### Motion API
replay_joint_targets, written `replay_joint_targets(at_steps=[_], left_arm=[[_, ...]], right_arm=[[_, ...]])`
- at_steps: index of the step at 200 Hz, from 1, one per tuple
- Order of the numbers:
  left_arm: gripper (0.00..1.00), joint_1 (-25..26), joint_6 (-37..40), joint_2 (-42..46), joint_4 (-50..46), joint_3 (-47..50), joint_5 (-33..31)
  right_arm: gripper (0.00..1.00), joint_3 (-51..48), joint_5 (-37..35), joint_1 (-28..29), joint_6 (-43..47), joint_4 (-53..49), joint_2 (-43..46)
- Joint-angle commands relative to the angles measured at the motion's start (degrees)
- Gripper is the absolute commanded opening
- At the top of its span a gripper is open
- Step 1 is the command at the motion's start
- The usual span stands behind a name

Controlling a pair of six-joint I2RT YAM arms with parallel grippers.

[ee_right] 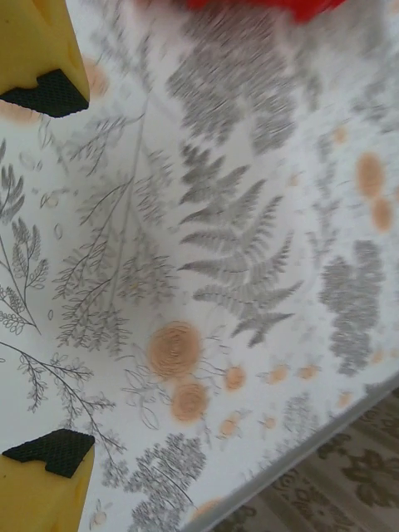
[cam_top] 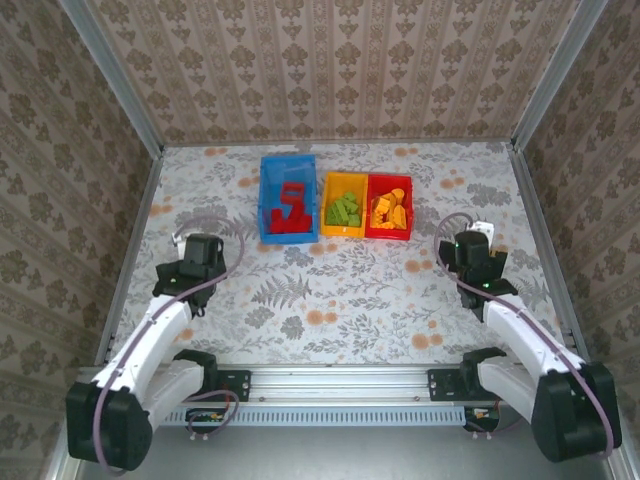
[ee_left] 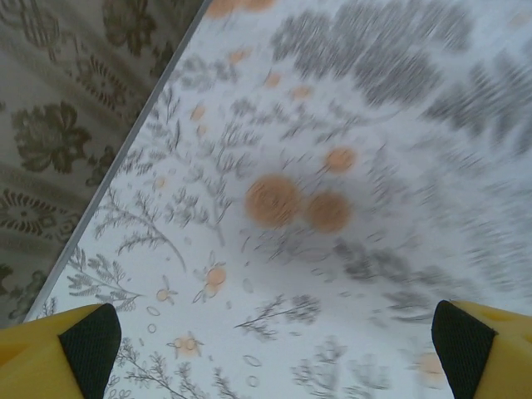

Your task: Sort the legos into containers by color

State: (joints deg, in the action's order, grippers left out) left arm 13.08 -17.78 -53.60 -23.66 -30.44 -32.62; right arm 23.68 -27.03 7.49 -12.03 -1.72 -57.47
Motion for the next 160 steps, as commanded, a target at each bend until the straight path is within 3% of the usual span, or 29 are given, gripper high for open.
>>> replay_joint_targets(at_steps=[1, 25, 48, 77, 98, 130, 143, 160], left_arm=[[1.00, -5.2, 9.3, -3.5, 19.3, 3.9, 4.9], [1.00, -8.7, 13.5, -11.5, 31.6, 5.9, 11.5], [1.00, -11.4, 15.3, -19.9, 40.0, 2.7, 16.0], [1.00, -13.4, 15.8, -28.2, 52.4, 0.0, 20.6], [1.00, -13.3, 15.6, -32.1, 53.7, -1.9, 23.5], [1.00, -10.3, 20.0, -32.3, 68.1, 5.5, 24.5], [1.00, -10.5, 19.9, -35.5, 80.0, 9.7, 21.9], [1.00, -11.0, 18.3, -34.5, 75.3, 8.6, 22.0]], right_arm=[[1.00, -2.9, 0.0, -0.4, 4.8, 18.4, -4.4], [1.00, -1.2, 6.3, -2.0, 6.4, 24.9, -10.8], [0.99, -2.4, 11.8, -4.1, 5.5, 41.7, -17.6], [1.00, 0.9, 16.2, -5.9, 8.1, 45.6, -26.6], [1.00, -3.4, 18.8, -6.9, 8.2, 57.4, -30.7], [1.00, -4.2, 15.1, -6.6, 7.1, 57.8, -30.0], [1.00, -3.3, 13.3, -5.9, 7.3, 56.1, -30.2], [1.00, -2.4, 11.9, -5.3, 7.5, 54.9, -30.4]])
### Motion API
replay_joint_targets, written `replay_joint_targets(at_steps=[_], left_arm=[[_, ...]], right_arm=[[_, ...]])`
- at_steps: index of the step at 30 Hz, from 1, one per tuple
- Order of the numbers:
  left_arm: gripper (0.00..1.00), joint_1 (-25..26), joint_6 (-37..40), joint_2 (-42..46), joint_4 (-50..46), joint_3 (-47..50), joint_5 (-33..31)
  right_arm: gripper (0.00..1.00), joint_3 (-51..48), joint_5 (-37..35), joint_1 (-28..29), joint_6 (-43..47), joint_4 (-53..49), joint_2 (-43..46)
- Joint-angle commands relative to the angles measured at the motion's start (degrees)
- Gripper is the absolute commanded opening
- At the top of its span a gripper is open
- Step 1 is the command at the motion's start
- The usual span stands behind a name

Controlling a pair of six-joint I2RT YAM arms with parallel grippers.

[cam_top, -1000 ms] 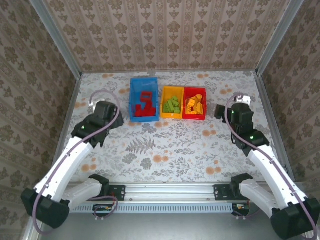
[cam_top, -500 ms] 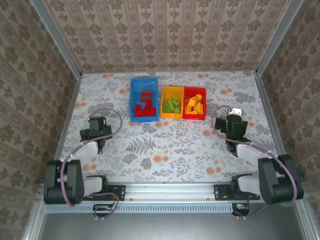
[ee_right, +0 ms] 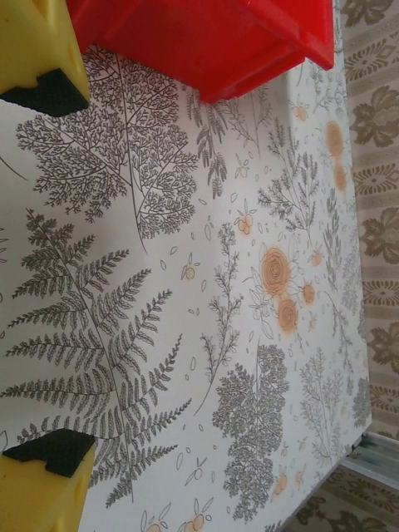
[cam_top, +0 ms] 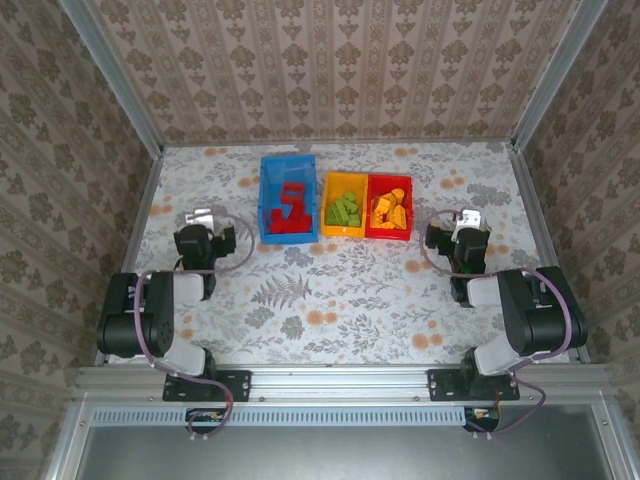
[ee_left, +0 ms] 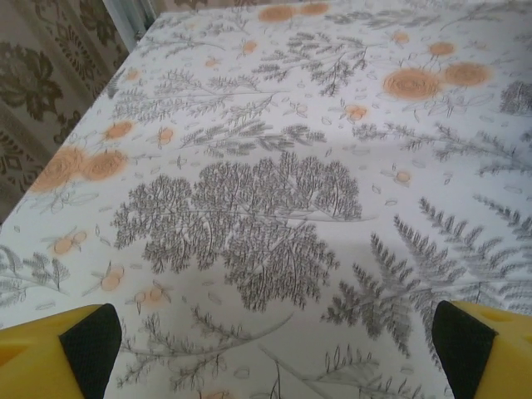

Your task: Sort the legos into containers by color

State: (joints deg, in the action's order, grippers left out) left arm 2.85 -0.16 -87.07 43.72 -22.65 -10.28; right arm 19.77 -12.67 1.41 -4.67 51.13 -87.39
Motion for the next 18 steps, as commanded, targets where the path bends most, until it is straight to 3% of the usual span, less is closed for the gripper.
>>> replay_joint_targets(at_steps=[1, 18], left_arm=[[1.00, -0.7, 0.8, -1.2, 8.1, 0.7, -0.5], [1.00, -0.4, 0.9, -0.9, 7.5, 0.7, -1.0]], right_arm=[[1.00, 1.5, -2.4, 0.8, 0.1, 2.1, -0.5], [1.00, 0.7, 0.1, 0.9, 1.3, 3.6, -0.4]])
